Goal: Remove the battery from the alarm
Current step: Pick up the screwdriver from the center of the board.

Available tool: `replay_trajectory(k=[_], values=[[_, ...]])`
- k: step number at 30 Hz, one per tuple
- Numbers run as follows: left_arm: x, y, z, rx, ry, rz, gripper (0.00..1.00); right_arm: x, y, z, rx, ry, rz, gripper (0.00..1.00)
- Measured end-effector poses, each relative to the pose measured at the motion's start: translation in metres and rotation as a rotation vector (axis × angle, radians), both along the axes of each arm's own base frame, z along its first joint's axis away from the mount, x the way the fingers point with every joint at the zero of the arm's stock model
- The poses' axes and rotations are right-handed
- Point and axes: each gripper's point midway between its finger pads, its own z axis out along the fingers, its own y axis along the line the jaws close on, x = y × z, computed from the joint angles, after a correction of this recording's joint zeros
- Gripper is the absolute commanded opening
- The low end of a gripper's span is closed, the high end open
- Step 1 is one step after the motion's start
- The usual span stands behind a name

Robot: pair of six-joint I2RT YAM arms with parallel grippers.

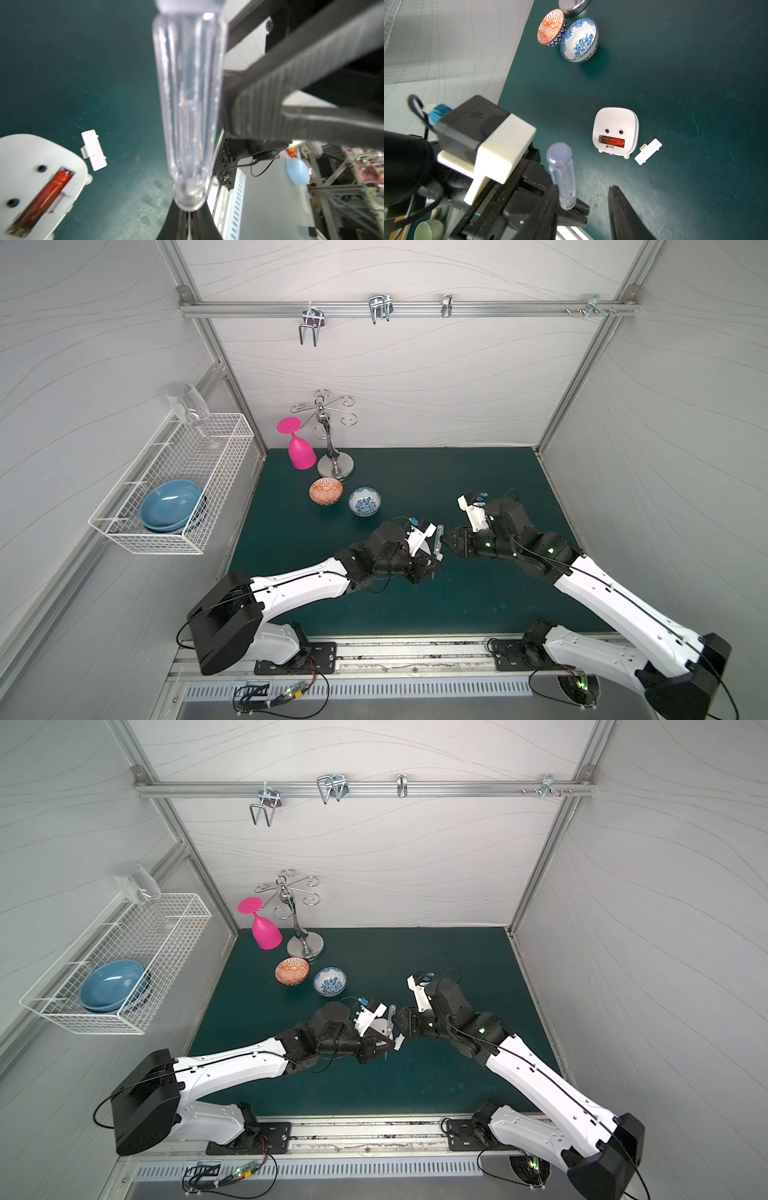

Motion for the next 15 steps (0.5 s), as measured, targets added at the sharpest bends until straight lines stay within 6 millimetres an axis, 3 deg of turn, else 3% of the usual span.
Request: replay_trajectory(k=[9,15], values=[[-0.002,0.002,0.004,0.074,-0.109,-0.086,0.00,-0.011,0.011,-0.012,-0.008,0.074,0.065,0.45],[-0.004,0.002,0.001,0.083,-0.121,-0.112,0.00,-0.012,0.021,-0.022,-0.015,0.113,0.087,0.28]])
